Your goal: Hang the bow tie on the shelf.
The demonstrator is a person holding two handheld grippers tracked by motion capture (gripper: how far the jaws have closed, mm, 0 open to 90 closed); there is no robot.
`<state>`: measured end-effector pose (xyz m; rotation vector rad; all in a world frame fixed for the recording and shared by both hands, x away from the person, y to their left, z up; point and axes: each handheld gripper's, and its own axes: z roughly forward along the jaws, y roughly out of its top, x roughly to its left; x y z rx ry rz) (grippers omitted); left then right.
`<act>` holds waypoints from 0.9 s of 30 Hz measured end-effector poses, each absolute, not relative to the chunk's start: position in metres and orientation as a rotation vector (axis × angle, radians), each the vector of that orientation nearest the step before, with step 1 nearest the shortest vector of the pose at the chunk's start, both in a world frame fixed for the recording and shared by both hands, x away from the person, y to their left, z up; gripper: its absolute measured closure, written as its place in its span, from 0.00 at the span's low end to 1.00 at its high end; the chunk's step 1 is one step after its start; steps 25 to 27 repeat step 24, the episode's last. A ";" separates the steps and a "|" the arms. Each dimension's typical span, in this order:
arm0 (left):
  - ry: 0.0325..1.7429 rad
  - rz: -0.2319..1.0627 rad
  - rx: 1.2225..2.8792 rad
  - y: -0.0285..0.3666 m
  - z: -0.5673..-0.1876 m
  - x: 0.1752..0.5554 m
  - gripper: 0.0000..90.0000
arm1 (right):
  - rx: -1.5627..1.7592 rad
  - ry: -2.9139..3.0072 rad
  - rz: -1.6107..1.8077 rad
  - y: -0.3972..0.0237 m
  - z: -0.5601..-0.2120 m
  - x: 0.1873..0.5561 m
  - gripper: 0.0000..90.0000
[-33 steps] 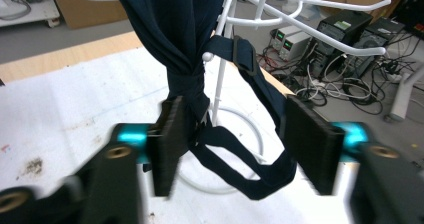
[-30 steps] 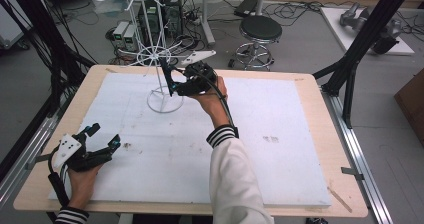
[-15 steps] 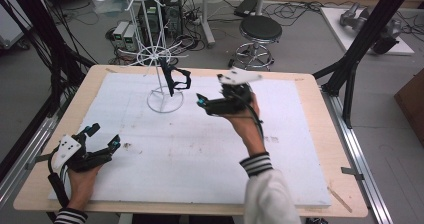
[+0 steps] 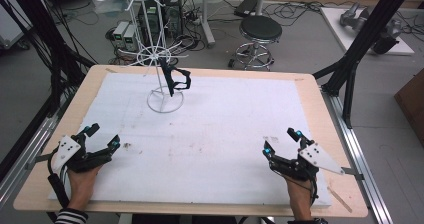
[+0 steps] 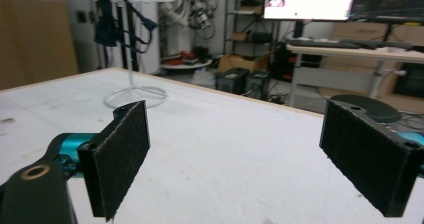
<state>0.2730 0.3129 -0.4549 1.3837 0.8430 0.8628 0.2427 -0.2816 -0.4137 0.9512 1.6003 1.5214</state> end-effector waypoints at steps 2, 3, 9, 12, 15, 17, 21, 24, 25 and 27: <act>0.842 0.865 1.381 0.313 -0.455 0.273 0.17 | 0.955 1.586 1.528 -0.283 -0.420 0.242 0.13; 0.840 0.866 1.379 0.313 -0.455 0.273 0.17 | 0.955 1.576 1.524 -0.284 -0.425 0.242 0.13; 0.836 0.873 1.366 0.313 -0.455 0.271 0.17 | 0.976 1.529 1.523 -0.279 -0.444 0.249 0.13; 0.836 0.875 1.369 0.313 -0.455 0.270 0.17 | 0.985 1.548 1.513 -0.274 -0.448 0.252 0.13; 0.835 0.876 1.370 0.313 -0.455 0.270 0.17 | 0.976 1.550 1.521 -0.270 -0.453 0.253 0.13; 0.835 0.875 1.370 0.313 -0.455 0.270 0.17 | 0.975 1.559 1.509 -0.269 -0.454 0.253 0.13; 0.835 0.879 1.366 0.313 -0.456 0.269 0.17 | 0.972 1.545 1.509 -0.269 -0.454 0.252 0.13; 0.840 0.883 1.363 0.313 -0.456 0.269 0.17 | 0.975 1.539 1.509 -0.269 -0.455 0.253 0.13; 0.840 0.883 1.363 0.313 -0.456 0.269 0.17 | 0.975 1.539 1.509 -0.269 -0.455 0.253 0.13; 0.840 0.883 1.363 0.313 -0.456 0.269 0.17 | 0.975 1.539 1.509 -0.269 -0.455 0.253 0.13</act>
